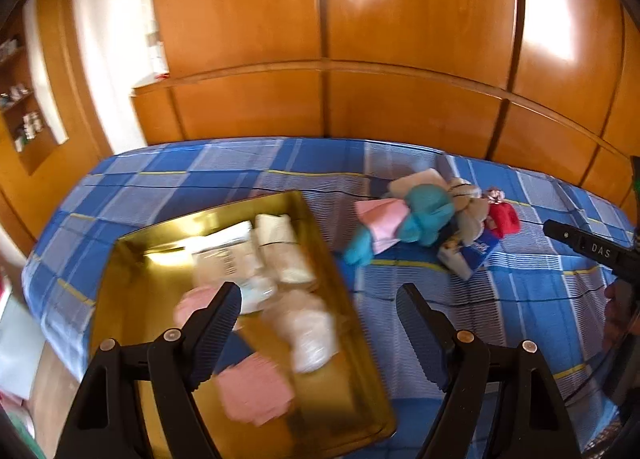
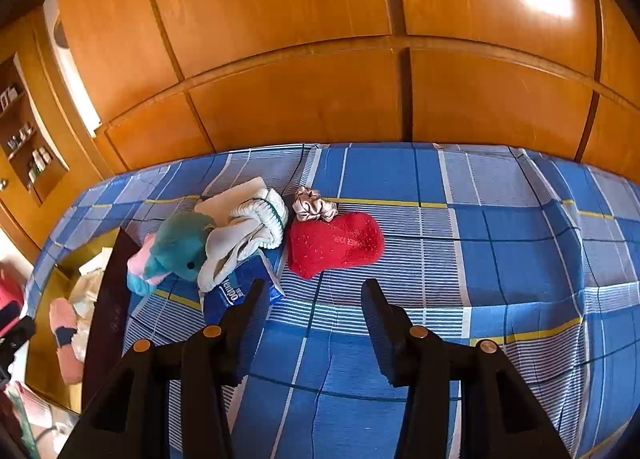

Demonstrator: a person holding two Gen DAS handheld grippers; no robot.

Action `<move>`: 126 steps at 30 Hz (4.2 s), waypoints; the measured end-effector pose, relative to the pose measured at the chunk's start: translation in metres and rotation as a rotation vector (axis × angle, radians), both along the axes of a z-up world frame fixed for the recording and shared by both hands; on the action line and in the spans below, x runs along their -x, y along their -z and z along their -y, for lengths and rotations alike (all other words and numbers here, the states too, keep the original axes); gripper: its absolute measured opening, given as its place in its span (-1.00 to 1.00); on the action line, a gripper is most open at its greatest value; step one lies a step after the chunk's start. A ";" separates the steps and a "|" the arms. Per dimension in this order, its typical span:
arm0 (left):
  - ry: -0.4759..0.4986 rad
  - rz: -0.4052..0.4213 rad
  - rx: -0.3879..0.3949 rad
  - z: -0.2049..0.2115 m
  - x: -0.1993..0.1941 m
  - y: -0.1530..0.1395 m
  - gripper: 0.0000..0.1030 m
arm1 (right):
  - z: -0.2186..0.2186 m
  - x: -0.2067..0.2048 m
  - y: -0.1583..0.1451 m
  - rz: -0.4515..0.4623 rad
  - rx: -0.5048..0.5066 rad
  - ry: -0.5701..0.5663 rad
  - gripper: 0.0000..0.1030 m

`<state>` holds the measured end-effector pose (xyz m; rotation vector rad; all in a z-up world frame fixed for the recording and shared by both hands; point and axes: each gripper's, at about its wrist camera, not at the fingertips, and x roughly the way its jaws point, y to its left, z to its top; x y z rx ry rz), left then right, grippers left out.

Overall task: Organize soft objects
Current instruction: 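Move both grippers back toward the blue elephant and white socks, then grasp the blue plush elephant with the left gripper, then grasp the white socks with the right gripper while the left gripper lifts the elephant, then lower the blue elephant into the gold tray and open the left gripper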

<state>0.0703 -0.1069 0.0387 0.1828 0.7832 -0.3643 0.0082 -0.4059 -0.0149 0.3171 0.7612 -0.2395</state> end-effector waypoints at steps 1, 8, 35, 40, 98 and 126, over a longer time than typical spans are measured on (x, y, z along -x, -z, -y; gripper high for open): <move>0.011 -0.007 -0.006 0.007 -0.006 0.002 0.56 | 0.001 0.000 -0.001 0.003 -0.009 0.000 -0.07; 0.099 -0.017 -0.048 0.058 -0.034 0.013 0.45 | 0.003 0.002 -0.003 0.014 -0.059 0.001 -0.07; 0.335 -0.094 -0.036 0.144 -0.084 0.042 -0.03 | 0.007 0.001 0.003 -0.007 -0.099 0.011 -0.07; 0.314 -0.070 0.100 0.106 -0.053 0.004 -0.03 | 0.004 0.000 0.005 -0.019 -0.095 0.004 -0.07; -0.195 -0.010 0.148 -0.120 0.042 0.003 0.01 | -0.083 -0.003 0.055 -0.204 0.140 -0.422 -0.60; -0.401 -0.274 0.309 -0.189 -0.087 0.055 0.01 | -0.090 -0.001 0.058 -0.208 0.121 -0.423 -0.56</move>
